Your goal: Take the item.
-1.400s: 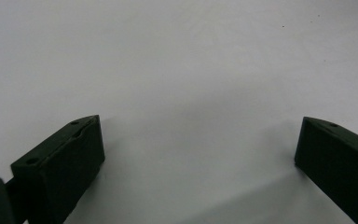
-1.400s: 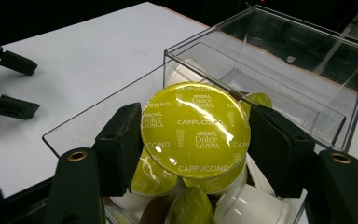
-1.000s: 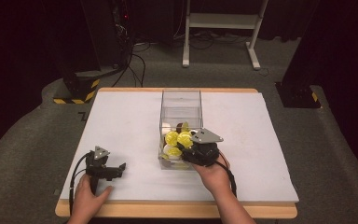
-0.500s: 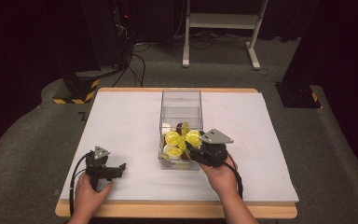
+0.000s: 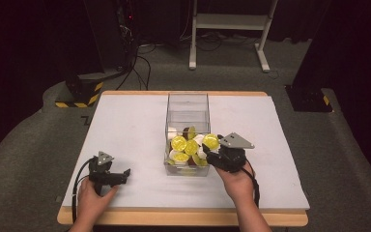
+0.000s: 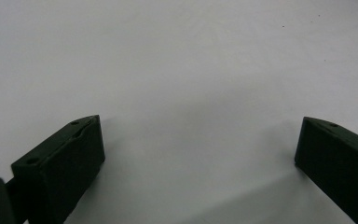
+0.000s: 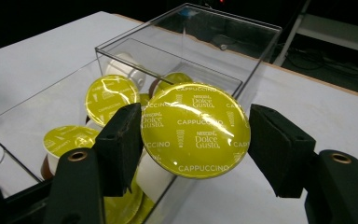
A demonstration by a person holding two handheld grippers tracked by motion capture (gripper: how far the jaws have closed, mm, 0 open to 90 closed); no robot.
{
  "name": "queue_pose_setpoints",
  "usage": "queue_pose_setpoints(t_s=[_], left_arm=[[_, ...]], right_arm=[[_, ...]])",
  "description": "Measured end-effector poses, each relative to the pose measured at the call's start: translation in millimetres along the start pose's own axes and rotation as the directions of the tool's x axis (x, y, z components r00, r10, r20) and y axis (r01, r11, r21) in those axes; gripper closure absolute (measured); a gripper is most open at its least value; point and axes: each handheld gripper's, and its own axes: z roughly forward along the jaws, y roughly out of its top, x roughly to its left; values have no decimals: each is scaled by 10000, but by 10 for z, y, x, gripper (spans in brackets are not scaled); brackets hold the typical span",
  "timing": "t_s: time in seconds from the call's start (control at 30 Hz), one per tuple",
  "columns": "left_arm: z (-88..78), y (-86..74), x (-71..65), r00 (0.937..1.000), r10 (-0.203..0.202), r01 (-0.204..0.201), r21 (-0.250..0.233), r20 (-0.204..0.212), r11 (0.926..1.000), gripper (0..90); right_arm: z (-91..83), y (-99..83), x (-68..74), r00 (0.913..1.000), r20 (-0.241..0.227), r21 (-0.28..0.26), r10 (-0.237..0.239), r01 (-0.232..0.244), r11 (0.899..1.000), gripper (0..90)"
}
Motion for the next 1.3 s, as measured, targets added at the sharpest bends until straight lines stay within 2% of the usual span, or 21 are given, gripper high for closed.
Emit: queue_pose_setpoints(t_s=[0.53, 0.83, 1.3], left_arm=[[0, 0, 0, 10000, 12, -12, 7, -1, 10000, 14], [1, 1, 1, 10000, 21, -21, 20, -5, 10000, 14], [1, -1, -3, 10000, -10, 10, -12, -7, 10000, 14]], right_arm=[[-113, -95, -269, 9963, 659, -26, 547, -547, 9985, 372], [-177, -182, -448, 9889, 1228, 67, 831, -845, 9964, 372], [-155, -232, -612, 9823, 1585, 103, 995, -1024, 9947, 372]])
